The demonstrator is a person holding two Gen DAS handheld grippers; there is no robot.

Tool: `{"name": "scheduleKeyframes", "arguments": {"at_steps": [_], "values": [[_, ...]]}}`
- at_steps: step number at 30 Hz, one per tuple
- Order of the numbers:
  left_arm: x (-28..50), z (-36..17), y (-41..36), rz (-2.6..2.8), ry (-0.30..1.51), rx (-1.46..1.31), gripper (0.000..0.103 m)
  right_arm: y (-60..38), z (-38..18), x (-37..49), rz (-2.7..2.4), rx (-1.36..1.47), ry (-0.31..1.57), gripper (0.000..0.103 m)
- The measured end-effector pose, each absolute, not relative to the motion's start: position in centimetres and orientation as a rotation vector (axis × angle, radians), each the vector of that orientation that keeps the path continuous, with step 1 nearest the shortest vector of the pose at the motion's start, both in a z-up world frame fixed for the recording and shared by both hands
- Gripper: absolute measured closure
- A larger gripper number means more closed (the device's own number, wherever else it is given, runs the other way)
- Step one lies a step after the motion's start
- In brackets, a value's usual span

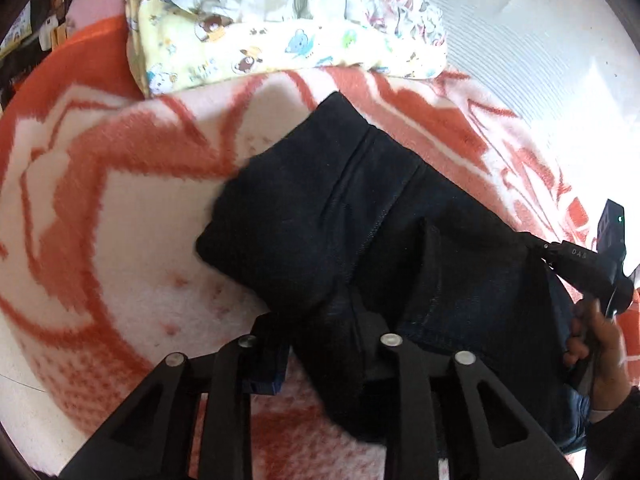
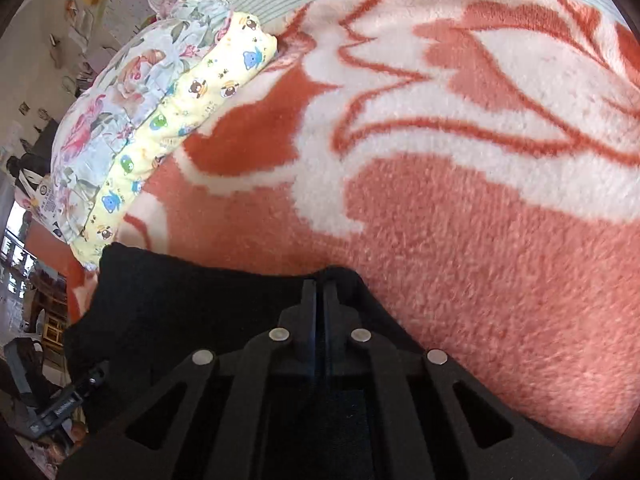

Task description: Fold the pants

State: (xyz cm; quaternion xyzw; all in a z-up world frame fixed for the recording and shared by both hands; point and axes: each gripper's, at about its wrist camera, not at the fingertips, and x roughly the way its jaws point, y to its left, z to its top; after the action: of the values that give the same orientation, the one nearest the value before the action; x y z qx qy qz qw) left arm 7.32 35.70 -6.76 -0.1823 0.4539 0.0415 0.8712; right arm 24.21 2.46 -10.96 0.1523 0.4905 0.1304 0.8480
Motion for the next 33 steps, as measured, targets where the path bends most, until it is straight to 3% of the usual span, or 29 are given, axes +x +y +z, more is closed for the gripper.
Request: {"name": "scheduleKeyframes", "arguments": {"at_steps": [8,11,15,20,33], "values": [[3.3,-0.2,34.1,0.170,0.835,-0.144,0.068,0.3,-5.4,16.8,0.327,0.384,0.973,0.094],[1.8,2.5,33.8,0.164,0.764,-0.142,0.061,-1.2,-3.6,12.4,0.341,0.409,0.940,0.092],[2.4,3.7,30.7,0.048,0.766,-0.141,0.060,-3.8,-1.8,5.9,0.339,0.440,0.904,0.086],[4.2,3.7,23.0,-0.134,0.787,-0.071,0.060,-7.7,-0.3,-2.3,0.251,0.503,0.847,0.065],[4.2,2.8,1.9,-0.588,0.829,0.136,0.058,-19.4,5.3,-21.6,-0.155,0.704,0.619,0.058]]}}
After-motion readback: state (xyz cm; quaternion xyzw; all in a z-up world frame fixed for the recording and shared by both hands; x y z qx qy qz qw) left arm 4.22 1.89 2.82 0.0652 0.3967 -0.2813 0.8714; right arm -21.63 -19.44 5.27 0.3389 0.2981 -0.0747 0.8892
